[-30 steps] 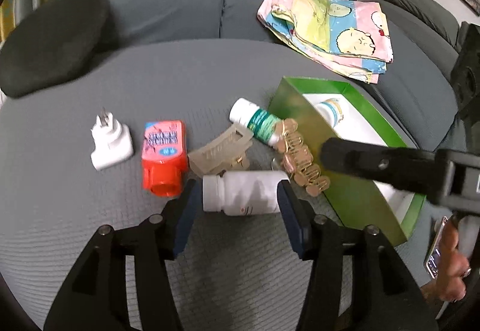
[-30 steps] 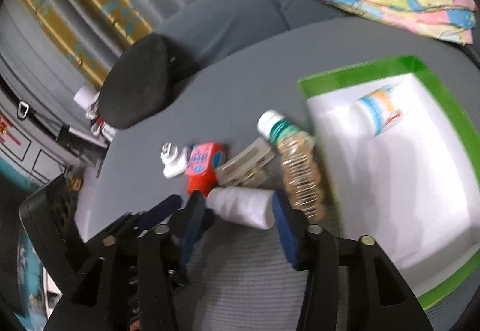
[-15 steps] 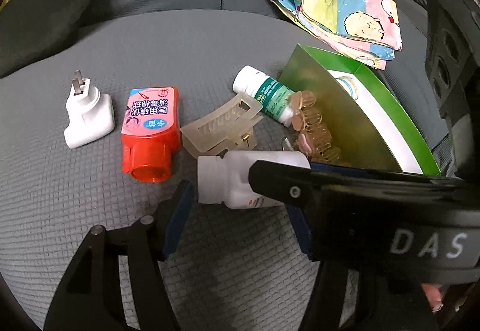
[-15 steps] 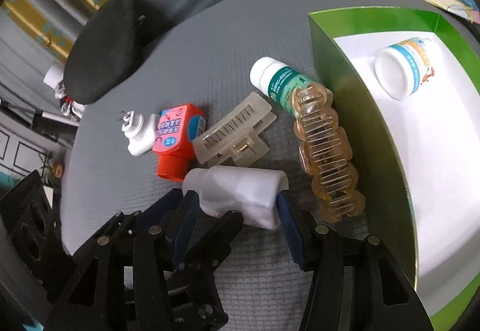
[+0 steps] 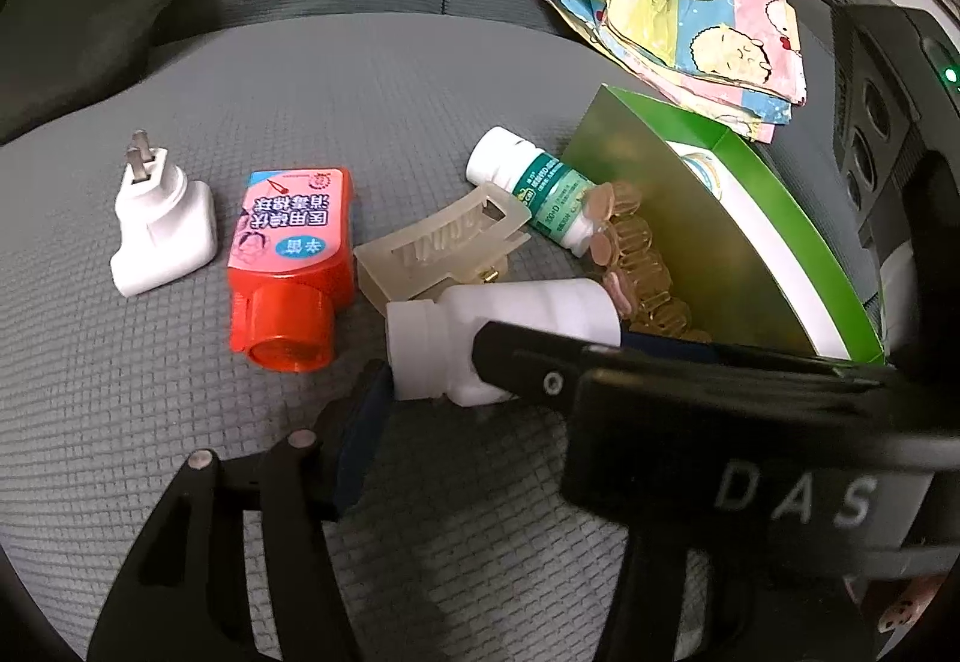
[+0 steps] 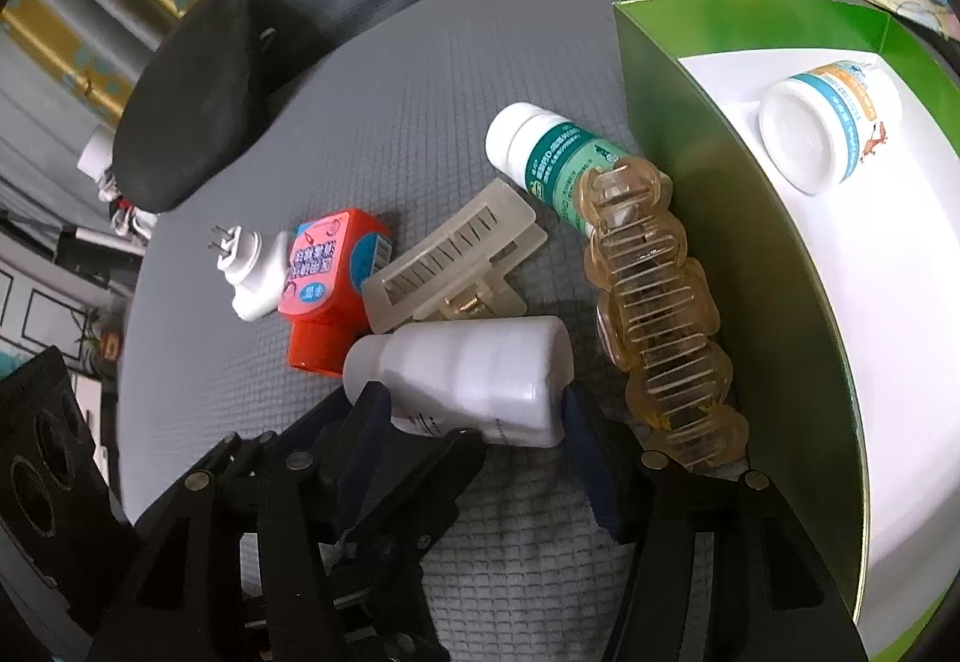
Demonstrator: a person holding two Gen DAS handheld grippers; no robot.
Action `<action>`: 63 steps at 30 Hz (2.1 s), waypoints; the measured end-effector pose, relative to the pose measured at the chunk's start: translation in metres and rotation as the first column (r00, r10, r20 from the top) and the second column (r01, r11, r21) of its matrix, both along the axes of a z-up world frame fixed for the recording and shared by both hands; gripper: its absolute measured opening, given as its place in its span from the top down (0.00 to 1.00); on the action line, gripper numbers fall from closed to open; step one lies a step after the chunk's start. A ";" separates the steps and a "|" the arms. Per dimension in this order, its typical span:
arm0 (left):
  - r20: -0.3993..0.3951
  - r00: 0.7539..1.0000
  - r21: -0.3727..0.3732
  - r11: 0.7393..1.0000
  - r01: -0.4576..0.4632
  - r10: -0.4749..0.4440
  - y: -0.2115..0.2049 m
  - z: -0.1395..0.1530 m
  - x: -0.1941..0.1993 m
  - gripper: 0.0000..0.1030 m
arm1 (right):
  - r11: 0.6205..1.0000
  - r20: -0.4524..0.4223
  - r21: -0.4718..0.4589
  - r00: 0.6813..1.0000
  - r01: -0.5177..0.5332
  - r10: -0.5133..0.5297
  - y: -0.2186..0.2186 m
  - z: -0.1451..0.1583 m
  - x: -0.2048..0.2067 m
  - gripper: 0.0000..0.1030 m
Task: Organize rigid objects
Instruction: 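Grasp the white plastic bottle with the right gripper, then carry the white plastic bottle into the box and open the right gripper, then withdraw the right gripper from the box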
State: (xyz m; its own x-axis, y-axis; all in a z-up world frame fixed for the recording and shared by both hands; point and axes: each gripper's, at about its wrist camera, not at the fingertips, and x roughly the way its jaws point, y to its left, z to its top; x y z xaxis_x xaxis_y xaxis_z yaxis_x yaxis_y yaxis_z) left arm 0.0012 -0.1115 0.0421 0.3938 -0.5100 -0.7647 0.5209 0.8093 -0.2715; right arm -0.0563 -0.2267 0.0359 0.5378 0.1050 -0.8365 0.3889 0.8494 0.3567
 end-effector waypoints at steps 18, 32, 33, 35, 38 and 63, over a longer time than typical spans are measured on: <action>0.236 0.972 -0.055 0.998 0.025 -0.011 -0.010 0.076 -0.047 0.48 | 0.996 0.248 -0.083 0.969 0.020 0.001 0.000 0.074 -0.057 0.41; 0.297 0.942 -0.031 0.984 0.176 -0.159 -0.095 0.102 -0.081 0.49 | 0.982 0.331 -0.036 0.930 0.183 -0.161 -0.065 0.094 -0.117 0.41; 0.296 0.940 -0.028 0.982 0.184 -0.168 -0.100 0.102 -0.082 0.49 | 0.980 0.330 -0.030 0.928 0.194 -0.174 -0.072 0.094 -0.122 0.41; 0.292 0.937 -0.021 0.979 0.204 -0.189 -0.112 0.100 -0.085 0.49 | 0.976 0.323 -0.022 0.926 0.215 -0.197 -0.083 0.093 -0.130 0.41; 0.276 0.936 -0.020 0.973 0.232 -0.217 -0.128 0.095 -0.087 0.48 | 0.969 0.310 -0.014 0.923 0.245 -0.229 -0.097 0.089 -0.138 0.41; 0.104 0.954 -0.056 0.956 0.288 -0.281 -0.168 0.062 -0.083 0.36 | 0.888 0.130 -0.028 0.882 0.460 -0.453 -0.160 0.052 -0.154 0.40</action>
